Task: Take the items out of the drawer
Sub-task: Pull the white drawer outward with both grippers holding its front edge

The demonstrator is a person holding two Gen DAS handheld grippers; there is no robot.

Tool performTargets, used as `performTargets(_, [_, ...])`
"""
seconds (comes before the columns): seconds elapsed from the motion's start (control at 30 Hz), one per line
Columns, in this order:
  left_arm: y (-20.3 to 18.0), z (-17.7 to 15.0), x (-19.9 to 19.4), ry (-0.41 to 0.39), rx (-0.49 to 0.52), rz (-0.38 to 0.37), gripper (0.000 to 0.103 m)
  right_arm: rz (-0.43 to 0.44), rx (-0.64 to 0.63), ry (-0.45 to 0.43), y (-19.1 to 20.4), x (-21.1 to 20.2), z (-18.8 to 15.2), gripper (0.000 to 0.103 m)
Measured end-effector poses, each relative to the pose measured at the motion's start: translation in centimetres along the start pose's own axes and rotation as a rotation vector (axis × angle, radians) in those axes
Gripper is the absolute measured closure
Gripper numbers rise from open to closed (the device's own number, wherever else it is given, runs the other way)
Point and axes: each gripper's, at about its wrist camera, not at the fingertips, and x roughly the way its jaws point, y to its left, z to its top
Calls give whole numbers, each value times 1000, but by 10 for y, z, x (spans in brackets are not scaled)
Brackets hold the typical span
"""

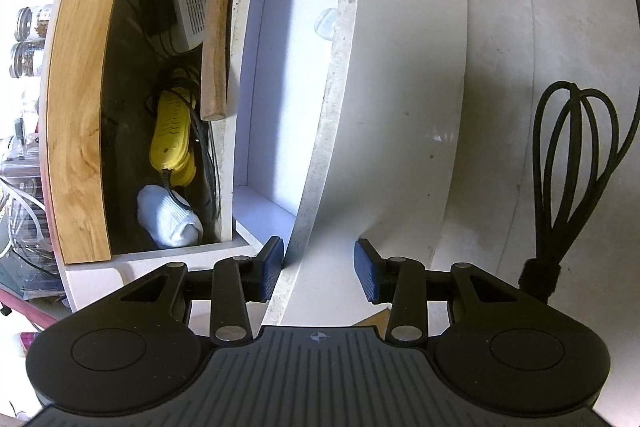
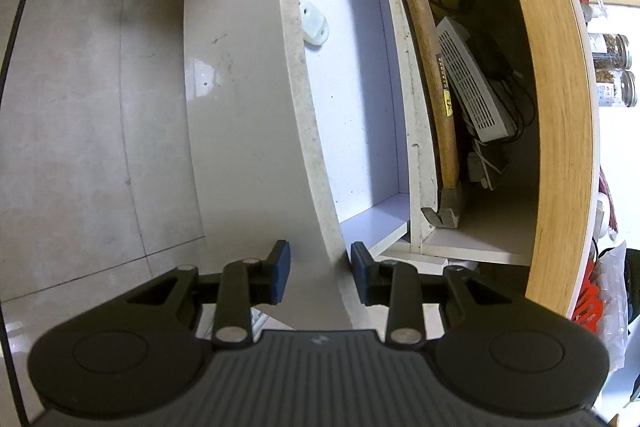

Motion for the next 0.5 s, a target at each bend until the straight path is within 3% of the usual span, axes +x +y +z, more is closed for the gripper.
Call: performTargets(0.5, [-10, -2, -17, 15, -9, -18, 65, 14, -2, 4, 3, -4, -3, 68])
